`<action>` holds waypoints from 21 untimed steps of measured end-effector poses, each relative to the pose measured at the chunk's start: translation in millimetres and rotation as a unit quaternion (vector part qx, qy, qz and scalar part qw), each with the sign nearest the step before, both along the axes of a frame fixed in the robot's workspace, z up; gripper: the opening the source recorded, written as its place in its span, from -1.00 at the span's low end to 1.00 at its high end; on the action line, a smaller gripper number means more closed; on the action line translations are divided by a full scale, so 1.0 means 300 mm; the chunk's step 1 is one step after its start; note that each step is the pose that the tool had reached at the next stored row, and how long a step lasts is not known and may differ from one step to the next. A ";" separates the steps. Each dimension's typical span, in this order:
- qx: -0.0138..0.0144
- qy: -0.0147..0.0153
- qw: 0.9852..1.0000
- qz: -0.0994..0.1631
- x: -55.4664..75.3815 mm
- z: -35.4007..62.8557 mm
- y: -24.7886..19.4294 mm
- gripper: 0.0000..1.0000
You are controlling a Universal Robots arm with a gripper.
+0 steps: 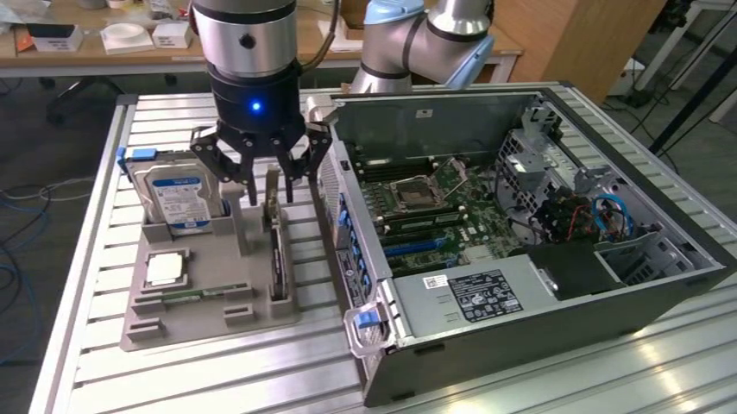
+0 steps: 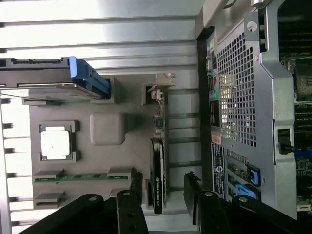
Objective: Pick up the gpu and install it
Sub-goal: 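Pick up the gpu and move the gpu toward the slot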
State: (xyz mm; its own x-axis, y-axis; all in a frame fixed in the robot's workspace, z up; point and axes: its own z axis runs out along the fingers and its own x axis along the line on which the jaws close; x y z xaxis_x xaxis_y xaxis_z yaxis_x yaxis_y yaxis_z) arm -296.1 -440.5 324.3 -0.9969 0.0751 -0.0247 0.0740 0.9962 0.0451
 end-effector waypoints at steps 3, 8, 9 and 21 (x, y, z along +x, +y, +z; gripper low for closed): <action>-0.001 0.000 1.000 0.000 0.000 -0.018 0.000 -0.06; -0.001 0.000 1.000 0.000 0.000 -0.048 0.000 -0.06; -0.001 0.000 1.000 0.000 0.000 -0.054 0.000 -0.06; -0.001 0.000 1.000 0.000 0.000 -0.127 -0.003 -0.06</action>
